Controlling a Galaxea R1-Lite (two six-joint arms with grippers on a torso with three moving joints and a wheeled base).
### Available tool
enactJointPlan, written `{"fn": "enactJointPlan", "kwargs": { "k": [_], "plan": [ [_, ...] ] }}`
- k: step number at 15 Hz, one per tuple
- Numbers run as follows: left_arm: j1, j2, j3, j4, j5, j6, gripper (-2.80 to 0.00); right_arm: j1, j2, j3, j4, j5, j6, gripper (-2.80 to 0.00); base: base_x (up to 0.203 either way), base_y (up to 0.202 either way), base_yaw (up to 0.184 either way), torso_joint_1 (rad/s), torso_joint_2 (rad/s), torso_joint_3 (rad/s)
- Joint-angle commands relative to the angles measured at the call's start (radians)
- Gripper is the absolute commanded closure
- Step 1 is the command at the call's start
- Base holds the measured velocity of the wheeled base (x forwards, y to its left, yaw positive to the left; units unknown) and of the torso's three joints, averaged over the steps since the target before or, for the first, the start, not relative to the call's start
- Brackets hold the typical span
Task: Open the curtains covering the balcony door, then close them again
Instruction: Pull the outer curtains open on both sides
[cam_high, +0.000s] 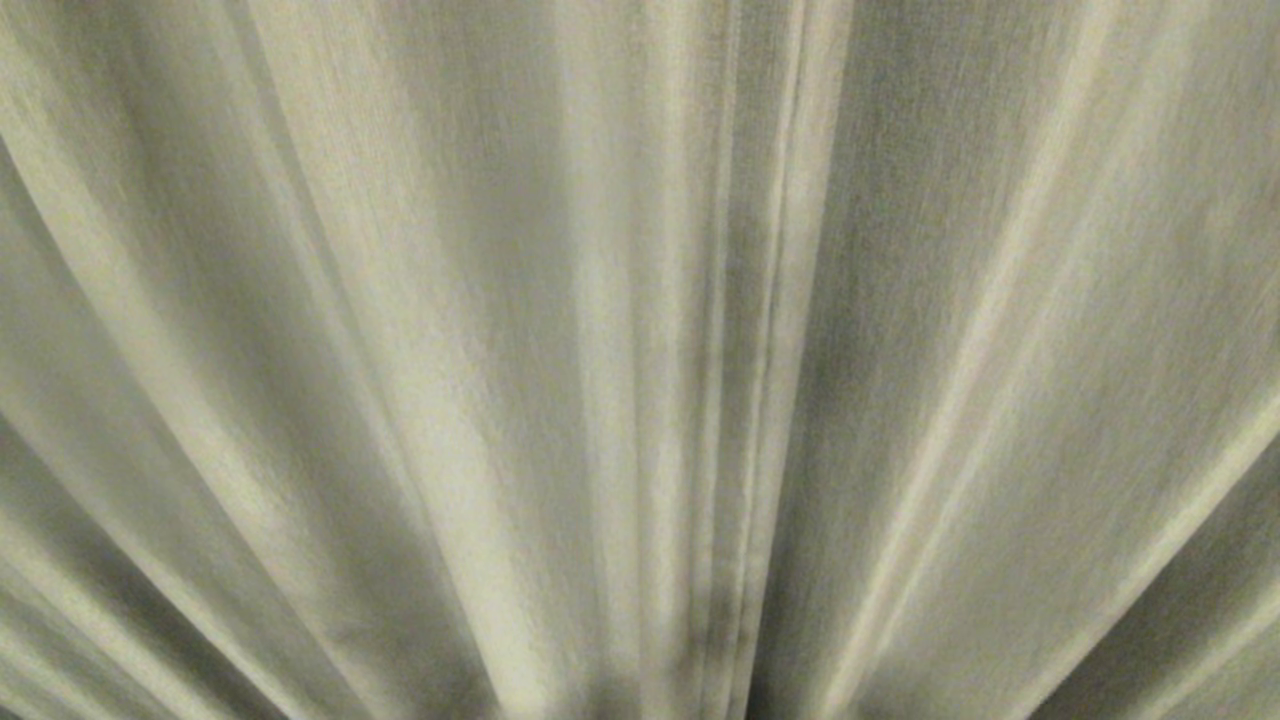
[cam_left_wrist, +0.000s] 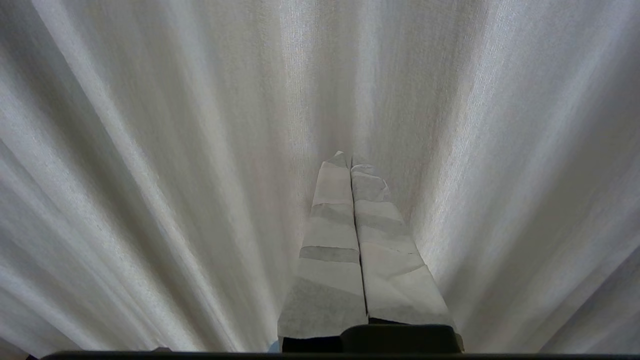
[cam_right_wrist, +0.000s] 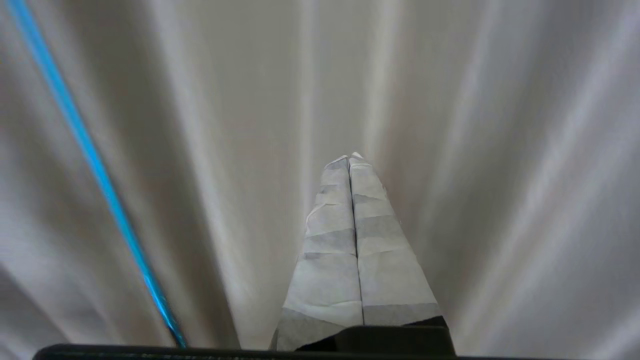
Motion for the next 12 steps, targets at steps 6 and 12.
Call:
{"fn": "enactJointPlan", "kwargs": {
  "k": [6, 12],
  "plan": [
    [0.000, 0.000, 0.000, 0.000, 0.000, 0.000, 0.00, 0.000, 0.056, -0.219, 0.060, 0.062, -0.026, 0.00, 0.000, 0.000, 0.000, 0.000, 0.00, 0.000],
    [0.000, 0.000, 0.000, 0.000, 0.000, 0.000, 0.00, 0.006, 0.296, -0.282, -0.082, 0.062, -0.028, -2.80, 0.000, 0.000, 0.000, 0.000, 0.00, 0.000]
  ]
}}
